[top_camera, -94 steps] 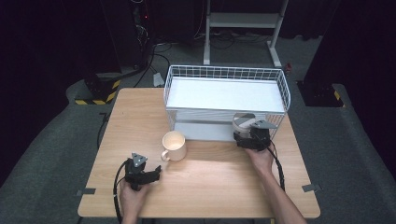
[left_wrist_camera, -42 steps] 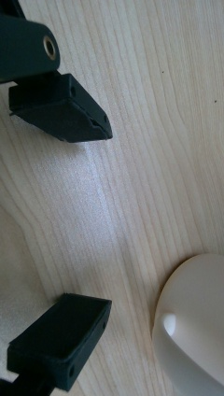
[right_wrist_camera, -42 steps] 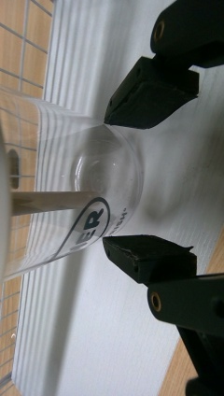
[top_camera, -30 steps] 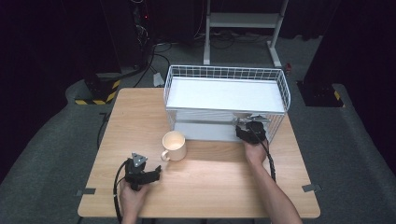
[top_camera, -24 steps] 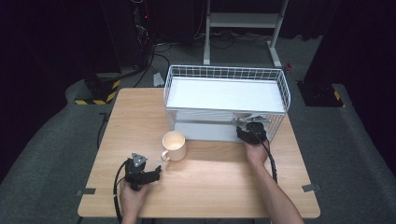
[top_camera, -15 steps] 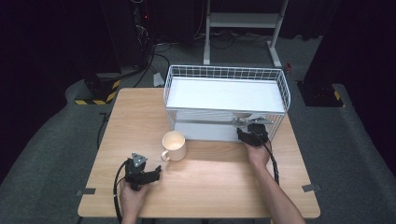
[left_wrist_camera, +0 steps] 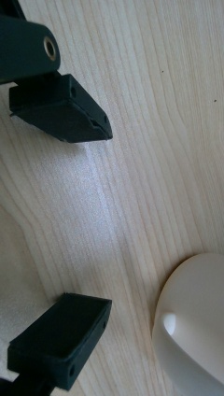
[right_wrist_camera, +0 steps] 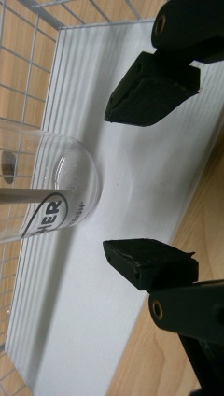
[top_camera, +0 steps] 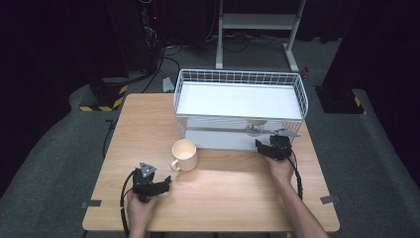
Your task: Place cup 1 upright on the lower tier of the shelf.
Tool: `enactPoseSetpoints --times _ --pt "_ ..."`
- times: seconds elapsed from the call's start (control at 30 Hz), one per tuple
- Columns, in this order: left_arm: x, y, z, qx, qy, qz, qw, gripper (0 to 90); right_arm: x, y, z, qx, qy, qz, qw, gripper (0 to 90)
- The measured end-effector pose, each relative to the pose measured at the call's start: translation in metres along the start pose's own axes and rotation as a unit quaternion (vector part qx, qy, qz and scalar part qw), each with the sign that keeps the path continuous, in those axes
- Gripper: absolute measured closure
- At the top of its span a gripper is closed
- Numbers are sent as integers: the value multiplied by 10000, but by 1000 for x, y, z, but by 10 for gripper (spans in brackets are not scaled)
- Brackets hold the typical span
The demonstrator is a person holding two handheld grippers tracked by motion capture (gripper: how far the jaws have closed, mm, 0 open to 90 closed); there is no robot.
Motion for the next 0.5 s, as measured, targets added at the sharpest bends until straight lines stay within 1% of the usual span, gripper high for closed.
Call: enactPoseSetpoints --times 0.03,0.1,0.2,0.23,0.3,0.33,0.37,0.4,0.43,0.5 --pt "0 0 0 0 0 0 10000 161 0 0 0 0 0 0 10000 324" --pt "0 0 0 0 -1 0 10000 160 5 1 0 36 -58 -99 9999 324" --pt "0 0 0 -1 1 0 10000 161 6 2 1 -3 -44 -113 9999 324" --pt "0 0 0 1 0 -1 10000 161 9 2 2 -3 -45 -123 9999 324" --pt "0 0 0 0 0 -1 10000 161 10 2 1 35 -66 -148 9999 325" --pt "0 0 0 -1 1 0 10000 160 12 2 1 103 -89 -170 9998 325" --pt "0 0 0 -1 0 -1 10000 161 14 3 2 61 -81 -185 9998 324" --pt "0 0 0 -2 1 0 10000 161 15 2 2 71 -96 -207 9997 325" --pt "0 0 0 -1 1 0 10000 160 17 3 2 2 -108 -233 9997 325" --pt "0 0 0 1 0 -1 10000 161 23 2 0 5 -146 -301 9994 322"
Point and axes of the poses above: each handheld gripper's, and its own axes: x roughly backward along the jaws, z roughly out of its underside, y roughly to its left, the point moved 10 cm from there along -x, roughly forward along the jaws, and after that the axes turned 9 degrees about -x, right-handed, at the moved point
